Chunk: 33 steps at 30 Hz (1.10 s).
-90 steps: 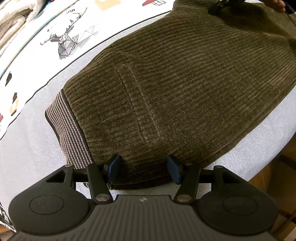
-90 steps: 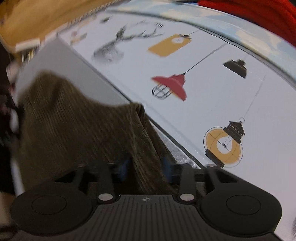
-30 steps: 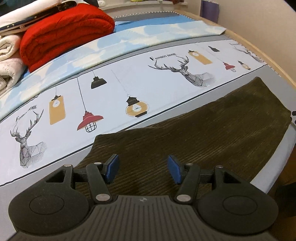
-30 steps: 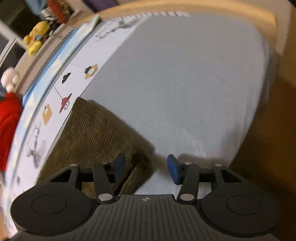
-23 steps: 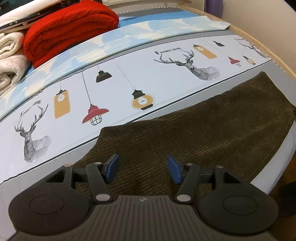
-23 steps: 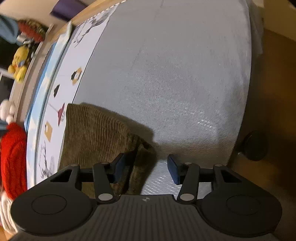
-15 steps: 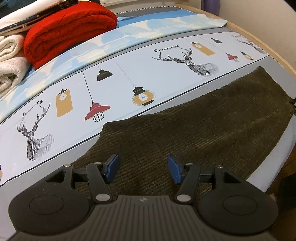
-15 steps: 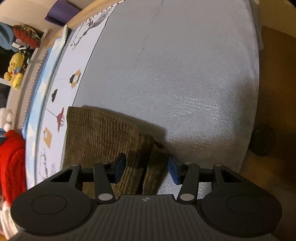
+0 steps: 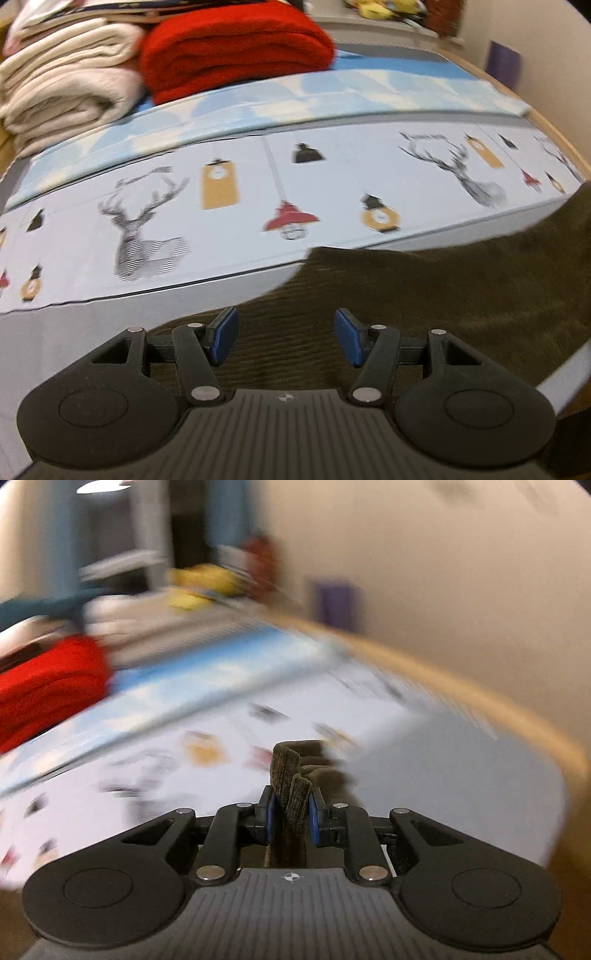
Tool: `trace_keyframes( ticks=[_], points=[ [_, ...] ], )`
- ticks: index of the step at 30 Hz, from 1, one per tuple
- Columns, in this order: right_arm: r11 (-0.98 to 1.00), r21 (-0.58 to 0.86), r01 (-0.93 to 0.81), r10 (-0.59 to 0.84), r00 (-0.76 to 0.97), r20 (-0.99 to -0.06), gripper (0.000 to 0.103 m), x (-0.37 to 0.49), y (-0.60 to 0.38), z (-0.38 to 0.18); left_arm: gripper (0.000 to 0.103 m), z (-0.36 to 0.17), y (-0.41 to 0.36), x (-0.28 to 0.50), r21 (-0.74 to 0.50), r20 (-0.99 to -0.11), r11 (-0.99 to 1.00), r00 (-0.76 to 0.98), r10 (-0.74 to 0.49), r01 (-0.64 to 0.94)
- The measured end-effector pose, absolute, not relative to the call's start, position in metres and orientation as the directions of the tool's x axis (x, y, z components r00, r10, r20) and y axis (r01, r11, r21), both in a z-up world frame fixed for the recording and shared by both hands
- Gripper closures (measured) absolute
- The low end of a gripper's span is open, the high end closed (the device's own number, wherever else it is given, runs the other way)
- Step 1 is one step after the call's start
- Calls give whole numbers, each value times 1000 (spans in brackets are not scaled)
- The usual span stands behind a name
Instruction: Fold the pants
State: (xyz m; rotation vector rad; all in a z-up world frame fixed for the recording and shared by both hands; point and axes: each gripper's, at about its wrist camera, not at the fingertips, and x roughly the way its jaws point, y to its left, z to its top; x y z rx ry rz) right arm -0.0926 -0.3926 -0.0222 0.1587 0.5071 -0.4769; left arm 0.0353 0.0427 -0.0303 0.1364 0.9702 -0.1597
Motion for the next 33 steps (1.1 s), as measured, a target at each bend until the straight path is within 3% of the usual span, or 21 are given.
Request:
trace_keyframes(
  ticks=[4,7,10,13,20,23,25,29,33],
  points=[
    [980,-134,150,-189,913,-361,84,-85,-246,-3,40,-28,75,32,23,-828,991,558,-57,134],
    [956,-252,-151,56,935,-350,84,-98,-136,-27,40,-30,96,28,24,-832,994,553,-40,106],
    [848,-341,-405,213,851,-481,84,-108,-56,-92,40,-32,113,23,20,-838,996,544,-30,85],
    [747,-349,-566,185,681,-709,84,-104,-17,-170,40,-33,125,19,10,-843,997,537,-30,72],
    [733,-351,-583,155,645,-748,77,-113,-6,-174,40,-34,134,14,7,-847,996,530,-39,86],
    [649,-279,-708,282,563,-777,63,-125,-2,-164,39,-36,133,13,-3,-852,996,522,-47,85],
    [623,-219,-751,375,533,-759,63,-131,-15,-148,39,-37,130,13,3,-853,995,519,-50,100],
    [776,-175,-605,313,612,-726,61,-106,-49,-132,39,-39,123,14,19,-854,993,518,-43,114],
    [846,-130,-517,256,608,-751,61,-86,-64,-147,39,-40,117,16,19,-859,993,510,-42,113]
  ],
)
